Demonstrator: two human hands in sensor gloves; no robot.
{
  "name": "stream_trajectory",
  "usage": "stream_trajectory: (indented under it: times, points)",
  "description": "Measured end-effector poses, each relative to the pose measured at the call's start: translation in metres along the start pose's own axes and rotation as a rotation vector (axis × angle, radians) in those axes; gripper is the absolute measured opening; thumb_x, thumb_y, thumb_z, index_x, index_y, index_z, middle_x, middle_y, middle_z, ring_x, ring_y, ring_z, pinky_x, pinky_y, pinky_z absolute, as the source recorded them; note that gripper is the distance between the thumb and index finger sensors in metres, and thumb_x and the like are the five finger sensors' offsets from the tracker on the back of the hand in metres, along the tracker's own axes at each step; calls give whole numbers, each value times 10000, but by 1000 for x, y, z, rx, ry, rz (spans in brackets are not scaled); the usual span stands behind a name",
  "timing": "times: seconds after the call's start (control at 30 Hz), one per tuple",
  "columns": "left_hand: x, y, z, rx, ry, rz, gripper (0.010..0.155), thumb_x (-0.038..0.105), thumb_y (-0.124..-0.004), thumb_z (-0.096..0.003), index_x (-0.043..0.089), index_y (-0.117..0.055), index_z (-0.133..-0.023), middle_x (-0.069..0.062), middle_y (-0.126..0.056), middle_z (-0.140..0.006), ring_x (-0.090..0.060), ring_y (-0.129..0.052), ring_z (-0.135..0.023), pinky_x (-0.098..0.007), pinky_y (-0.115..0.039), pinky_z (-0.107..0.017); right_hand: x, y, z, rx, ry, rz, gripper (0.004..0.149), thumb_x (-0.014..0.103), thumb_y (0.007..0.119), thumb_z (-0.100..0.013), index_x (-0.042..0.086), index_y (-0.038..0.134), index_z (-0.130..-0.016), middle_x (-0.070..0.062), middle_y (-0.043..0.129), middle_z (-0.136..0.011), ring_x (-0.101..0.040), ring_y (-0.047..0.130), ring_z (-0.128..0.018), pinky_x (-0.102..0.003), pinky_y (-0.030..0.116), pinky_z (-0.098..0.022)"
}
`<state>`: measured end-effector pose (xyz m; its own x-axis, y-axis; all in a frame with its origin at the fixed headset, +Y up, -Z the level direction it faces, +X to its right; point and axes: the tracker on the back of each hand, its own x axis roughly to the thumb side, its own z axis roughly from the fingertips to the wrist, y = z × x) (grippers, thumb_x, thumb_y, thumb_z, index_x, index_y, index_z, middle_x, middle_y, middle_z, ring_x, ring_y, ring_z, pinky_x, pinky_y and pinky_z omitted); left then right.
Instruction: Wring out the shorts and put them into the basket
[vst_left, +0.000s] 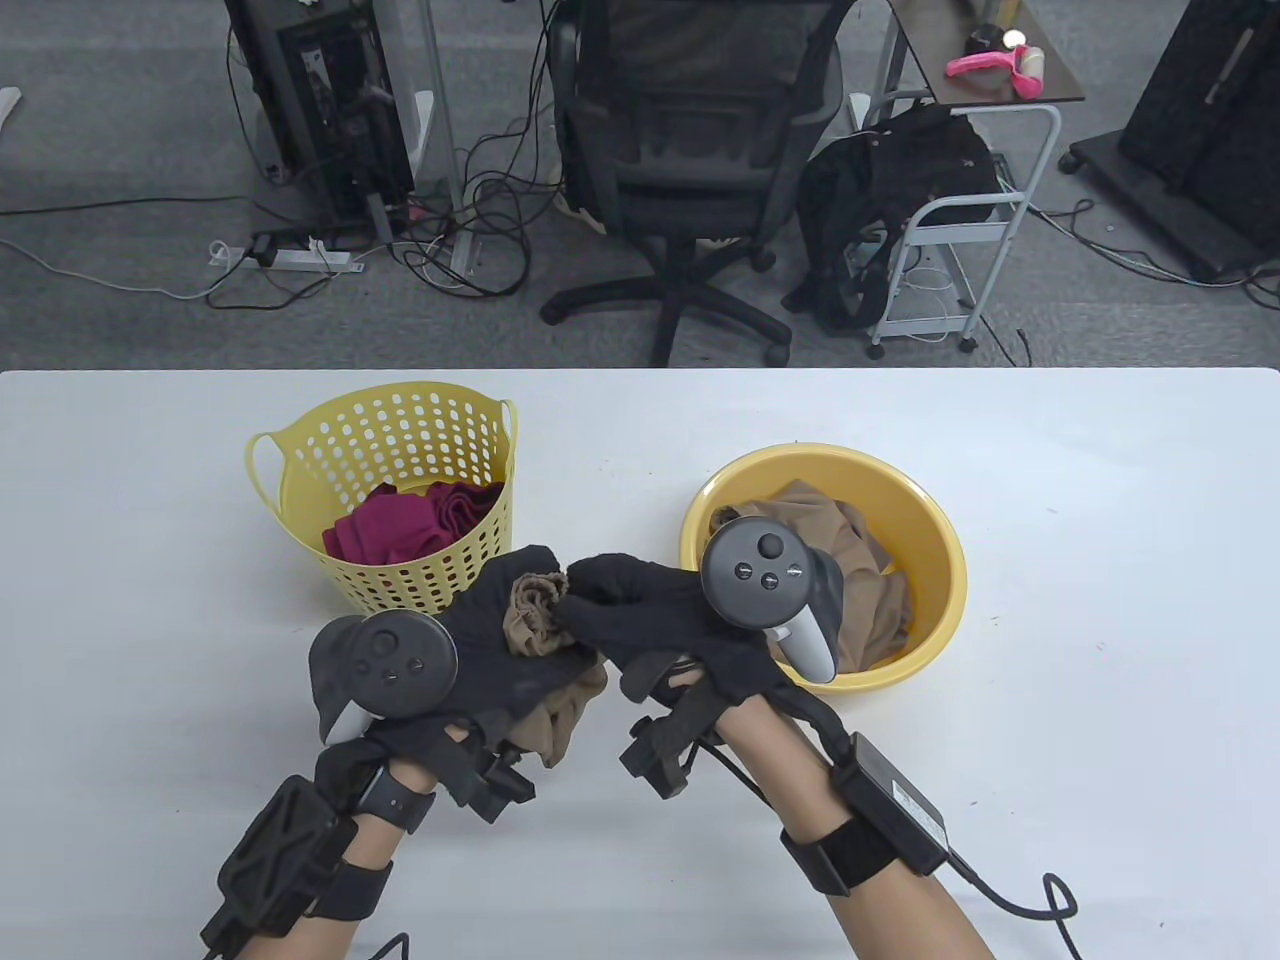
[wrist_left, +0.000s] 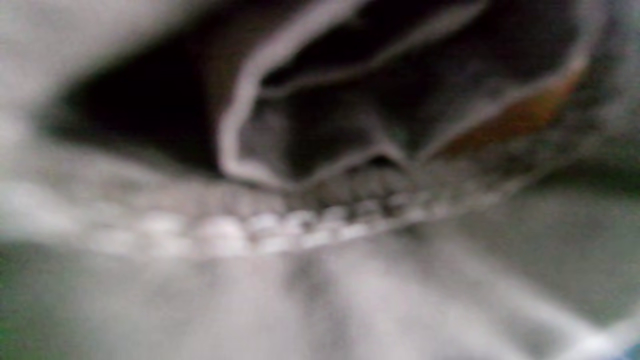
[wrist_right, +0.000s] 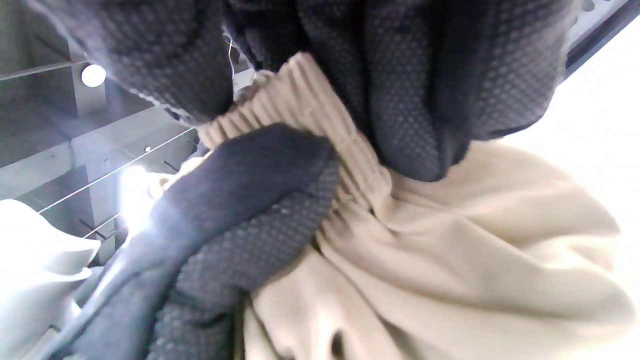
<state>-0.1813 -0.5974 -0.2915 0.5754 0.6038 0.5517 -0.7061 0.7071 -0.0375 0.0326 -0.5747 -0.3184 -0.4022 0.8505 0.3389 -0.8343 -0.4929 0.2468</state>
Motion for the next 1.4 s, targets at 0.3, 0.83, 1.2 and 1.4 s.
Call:
stream_trajectory:
  times: [0.3,0.83,1.2,1.4]
  points:
    - [-7,10,4,40,1,84,682,486,-935,-518,181,-584,-1018,-156,-812,-986,-411,-985,-839,-666,-778,-599,-14,-12,1,-37,30,-3,621,520,827,-520,46,784,-920,-247,821,-898,-497,903,-750,-590,779,-544]
    - [-23,28,8,82,-44,428,654,493,-939,-507,205,-622,-1001,-135,-836,-976,-392,-1000,-836,-658,-785,-613,-82,-13,-14,113,178,-324,837,679,798,-473,91,647,-1050,-301,580,-1060,-642,575,-920,-729,586,-606]
    - [-25,22,-1,52,-149,729,657,490,-944,-503,207,-625,-1003,-136,-835,-982,-399,-995,-844,-660,-780,-621,-108,29,-18,499,158,-713,1114,773,816,-431,104,302,-1159,-369,285,-1117,-773,376,-904,-810,529,-593]
    - [-26,14,-4,61,-154,788,657,485,-944,-506,208,-620,-1005,-137,-823,-994,-400,-984,-857,-658,-770,-635,-99,52,-13,659,101,-789,1215,775,854,-406,112,137,-1128,-379,195,-1109,-810,356,-879,-843,590,-551]
